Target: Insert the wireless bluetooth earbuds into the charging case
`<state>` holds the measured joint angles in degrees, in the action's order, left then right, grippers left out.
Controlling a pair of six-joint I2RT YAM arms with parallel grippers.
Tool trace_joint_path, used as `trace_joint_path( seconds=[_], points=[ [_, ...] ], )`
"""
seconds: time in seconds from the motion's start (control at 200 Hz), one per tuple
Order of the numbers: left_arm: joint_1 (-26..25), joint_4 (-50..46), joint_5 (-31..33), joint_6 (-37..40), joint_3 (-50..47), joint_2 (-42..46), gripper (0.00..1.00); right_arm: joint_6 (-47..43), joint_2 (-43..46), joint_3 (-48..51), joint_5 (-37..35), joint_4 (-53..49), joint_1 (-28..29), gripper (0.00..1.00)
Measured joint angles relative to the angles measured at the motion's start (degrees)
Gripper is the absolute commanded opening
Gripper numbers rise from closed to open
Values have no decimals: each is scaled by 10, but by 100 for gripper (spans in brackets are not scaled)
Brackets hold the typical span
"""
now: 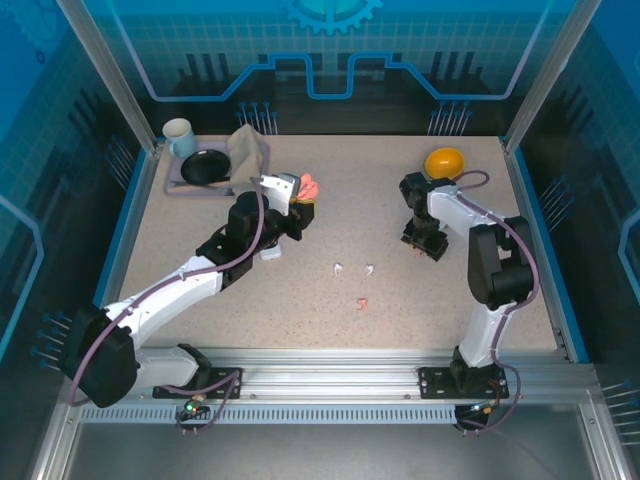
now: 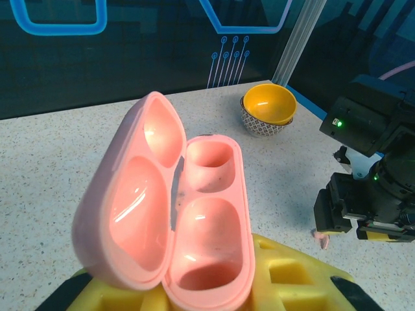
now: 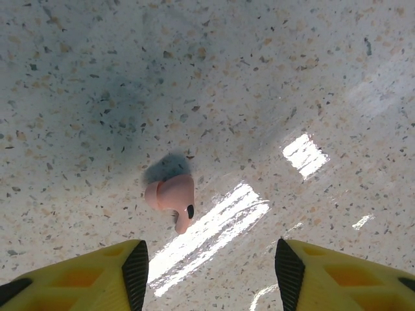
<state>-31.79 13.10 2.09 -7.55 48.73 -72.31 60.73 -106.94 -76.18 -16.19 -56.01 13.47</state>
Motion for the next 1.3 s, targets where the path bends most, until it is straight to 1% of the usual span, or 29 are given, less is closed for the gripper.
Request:
trace_joint_path(
  seconds=[0.38, 0.645, 1.03, 1.301],
  points=[
    [0, 0, 0, 1, 0, 0, 0, -9, -7, 1, 0, 6, 0, 52],
    [0, 0, 0, 1, 0, 0, 0, -8, -15, 19, 30, 37, -12, 49],
    [0, -1, 0, 1, 0, 0, 0, -8, -35, 20, 51, 58, -26, 47],
    [0, -6, 0, 2, 0, 0, 0, -8, -52, 9, 63, 61, -27, 40]
  ],
)
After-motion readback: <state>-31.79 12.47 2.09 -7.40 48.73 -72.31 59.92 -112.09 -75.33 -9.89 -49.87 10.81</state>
